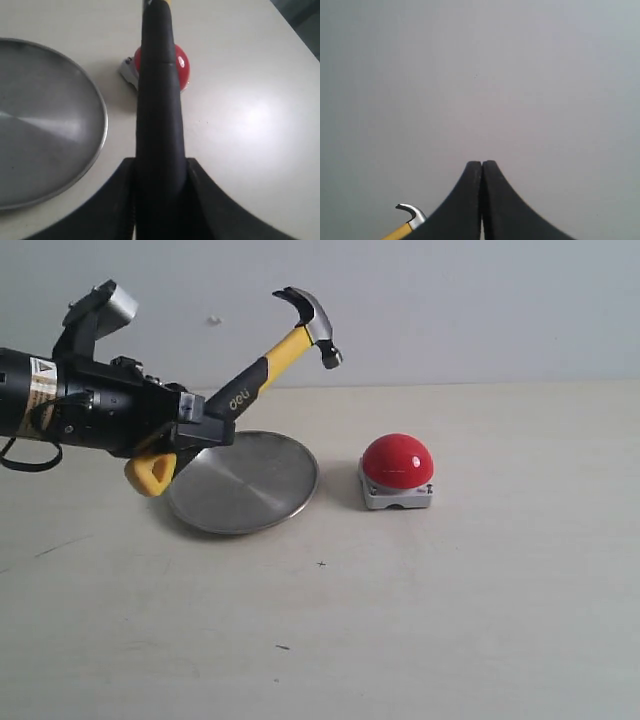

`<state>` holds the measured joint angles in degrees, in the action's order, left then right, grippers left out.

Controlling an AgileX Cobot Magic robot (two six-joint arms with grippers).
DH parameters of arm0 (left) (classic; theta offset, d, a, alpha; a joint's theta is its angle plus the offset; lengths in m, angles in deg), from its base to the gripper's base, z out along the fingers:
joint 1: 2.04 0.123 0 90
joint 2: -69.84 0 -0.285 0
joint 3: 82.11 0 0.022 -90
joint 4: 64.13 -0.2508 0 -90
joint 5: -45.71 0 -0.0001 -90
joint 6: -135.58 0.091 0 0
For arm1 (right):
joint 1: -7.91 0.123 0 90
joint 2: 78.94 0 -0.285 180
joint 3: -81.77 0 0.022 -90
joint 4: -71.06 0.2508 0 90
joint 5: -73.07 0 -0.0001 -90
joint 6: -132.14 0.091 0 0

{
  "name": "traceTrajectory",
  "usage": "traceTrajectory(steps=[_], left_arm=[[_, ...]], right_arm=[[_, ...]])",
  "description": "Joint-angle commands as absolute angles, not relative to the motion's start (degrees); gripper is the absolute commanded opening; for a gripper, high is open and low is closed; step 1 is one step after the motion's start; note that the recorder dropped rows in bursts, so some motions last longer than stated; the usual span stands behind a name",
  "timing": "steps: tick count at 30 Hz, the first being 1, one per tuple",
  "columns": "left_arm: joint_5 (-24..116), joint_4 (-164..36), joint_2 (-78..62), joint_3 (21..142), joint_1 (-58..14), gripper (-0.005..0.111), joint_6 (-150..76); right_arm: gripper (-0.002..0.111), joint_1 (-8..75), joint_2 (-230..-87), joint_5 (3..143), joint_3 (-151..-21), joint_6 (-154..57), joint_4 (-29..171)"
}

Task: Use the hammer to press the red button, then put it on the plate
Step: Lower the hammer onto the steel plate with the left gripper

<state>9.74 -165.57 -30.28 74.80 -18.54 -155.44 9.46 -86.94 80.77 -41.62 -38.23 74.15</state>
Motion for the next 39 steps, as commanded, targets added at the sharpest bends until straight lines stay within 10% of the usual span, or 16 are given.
traceTrajectory(steps=[1,11,39], left_arm=[[-0.4,-161.6,-34.0,75.3,-13.2,0.000,-149.8],[-21.2,-147.3,-53.6,76.3,1.0,0.000,-140.9],[-17.0,-146.1,-59.9,81.9,-4.3,0.000,-157.9]], right_arm=[[0.000,9.2,-86.7,85.5,-41.3,-37.3,75.0],[0.000,9.2,-86.7,93.4,-41.3,-37.2,81.5],[0.000,9.2,-86.7,93.4,-41.3,-37.3,81.5]])
